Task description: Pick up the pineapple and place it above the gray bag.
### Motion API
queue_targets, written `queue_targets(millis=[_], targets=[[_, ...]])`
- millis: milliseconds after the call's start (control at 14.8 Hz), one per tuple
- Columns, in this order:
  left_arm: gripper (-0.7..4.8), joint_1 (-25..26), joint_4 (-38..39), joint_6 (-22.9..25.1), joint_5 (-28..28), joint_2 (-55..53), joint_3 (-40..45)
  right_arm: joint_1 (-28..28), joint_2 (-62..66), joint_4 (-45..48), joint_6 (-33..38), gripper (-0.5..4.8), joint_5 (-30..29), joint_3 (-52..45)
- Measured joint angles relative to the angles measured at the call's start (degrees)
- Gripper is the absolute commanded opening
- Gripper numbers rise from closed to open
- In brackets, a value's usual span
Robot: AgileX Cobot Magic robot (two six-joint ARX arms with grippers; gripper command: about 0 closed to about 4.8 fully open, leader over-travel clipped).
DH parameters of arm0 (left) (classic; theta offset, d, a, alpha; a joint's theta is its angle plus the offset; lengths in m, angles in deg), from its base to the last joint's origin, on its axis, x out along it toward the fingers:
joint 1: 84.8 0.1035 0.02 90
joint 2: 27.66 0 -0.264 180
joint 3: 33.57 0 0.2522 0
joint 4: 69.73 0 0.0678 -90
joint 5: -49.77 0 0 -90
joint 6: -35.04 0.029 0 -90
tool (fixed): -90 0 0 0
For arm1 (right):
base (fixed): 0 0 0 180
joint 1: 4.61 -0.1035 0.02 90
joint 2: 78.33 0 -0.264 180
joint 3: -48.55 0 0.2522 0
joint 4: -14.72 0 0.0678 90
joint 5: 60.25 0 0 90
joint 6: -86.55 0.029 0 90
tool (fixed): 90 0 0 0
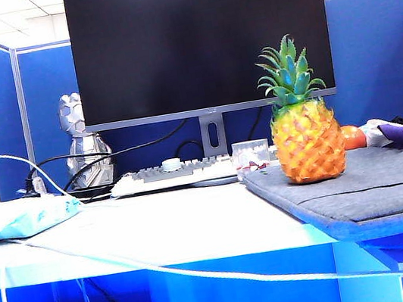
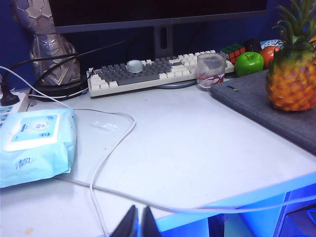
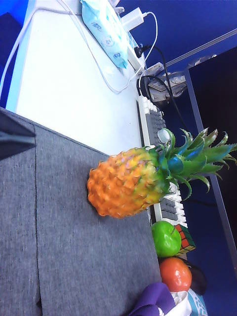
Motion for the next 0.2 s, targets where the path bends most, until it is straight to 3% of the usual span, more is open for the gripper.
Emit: queue_targets(millis=[202], targets=[[0.3,0.0,0.0,0.0,0.0,-0.04,0.0,0.0,0.0,-0.09,0.0,-0.01,-0.2,0.0]])
